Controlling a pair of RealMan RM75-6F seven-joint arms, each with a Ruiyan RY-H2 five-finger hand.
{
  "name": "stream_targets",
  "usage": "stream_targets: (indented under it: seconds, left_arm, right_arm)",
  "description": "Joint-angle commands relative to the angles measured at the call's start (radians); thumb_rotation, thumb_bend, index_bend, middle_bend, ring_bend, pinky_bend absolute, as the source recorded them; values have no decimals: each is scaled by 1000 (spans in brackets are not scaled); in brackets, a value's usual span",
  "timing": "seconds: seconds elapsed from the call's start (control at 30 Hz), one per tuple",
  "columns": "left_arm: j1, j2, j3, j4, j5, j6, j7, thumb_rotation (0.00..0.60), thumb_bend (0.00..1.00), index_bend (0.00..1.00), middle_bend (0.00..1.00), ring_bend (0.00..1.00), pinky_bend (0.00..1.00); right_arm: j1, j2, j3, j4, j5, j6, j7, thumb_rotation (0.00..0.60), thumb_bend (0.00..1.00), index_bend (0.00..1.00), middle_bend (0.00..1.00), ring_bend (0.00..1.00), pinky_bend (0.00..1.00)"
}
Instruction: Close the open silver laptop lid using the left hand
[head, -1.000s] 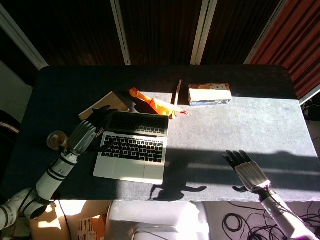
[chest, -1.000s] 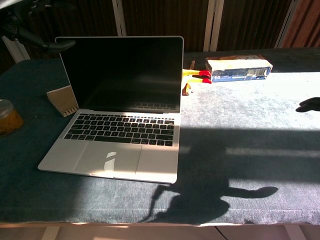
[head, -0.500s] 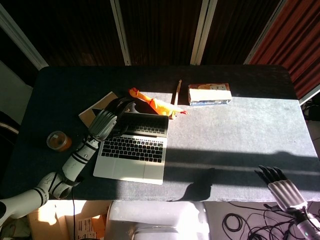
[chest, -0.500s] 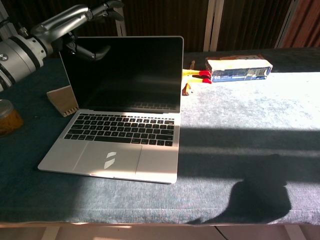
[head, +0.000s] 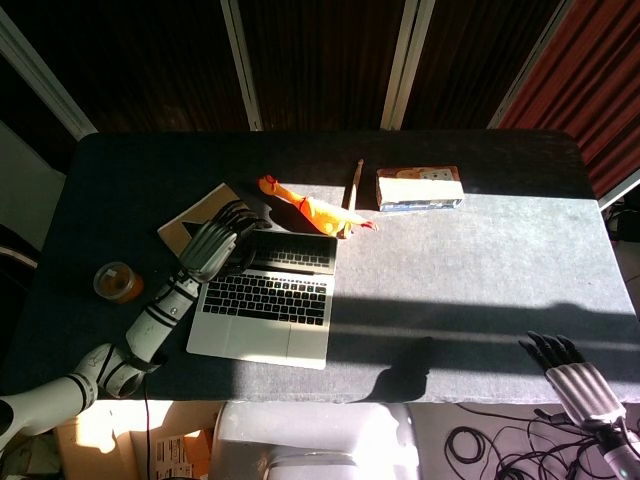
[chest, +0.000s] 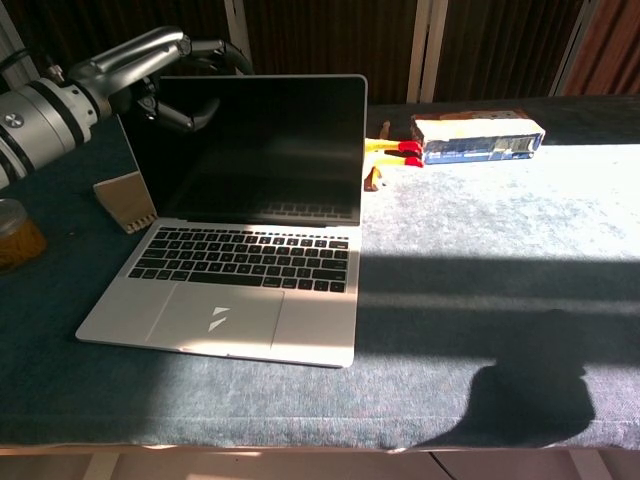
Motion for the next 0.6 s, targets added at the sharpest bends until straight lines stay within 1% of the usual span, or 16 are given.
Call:
stream_targets:
  seconds: [0.03,0.17,0.3,0.43,0.6]
  left_arm:
    - [9,22,9,-39,13,27,29,600,574,320,398,210,127]
    - [25,67,25,-117,24,44,83,600,597,323,405,214,133]
    - [49,133,54,-228,21,29,161,600,618,331,426,238,151]
    - [75,187,78,-324,29,39,224,600,639,331,435,252,161]
    - [105,255,115,-419,76,70,306,600,648,331,436,264,167]
  right_arm:
    - [-1,-3,3,0,1,-4,-3,600,88,0,0,0,0]
    - [-1,-7,5,-2,-3,-9,-10,600,88,0,0,0,0]
    - [-5,-10,7,-8,-14,-4,-20,600,88,0,0,0,0]
    - [-8,-14,8,-13,-20,-2,-35,600,88,0,0,0,0]
    - [-10,-20,11,-20,-19,-9,-52,600,88,0,0,0,0]
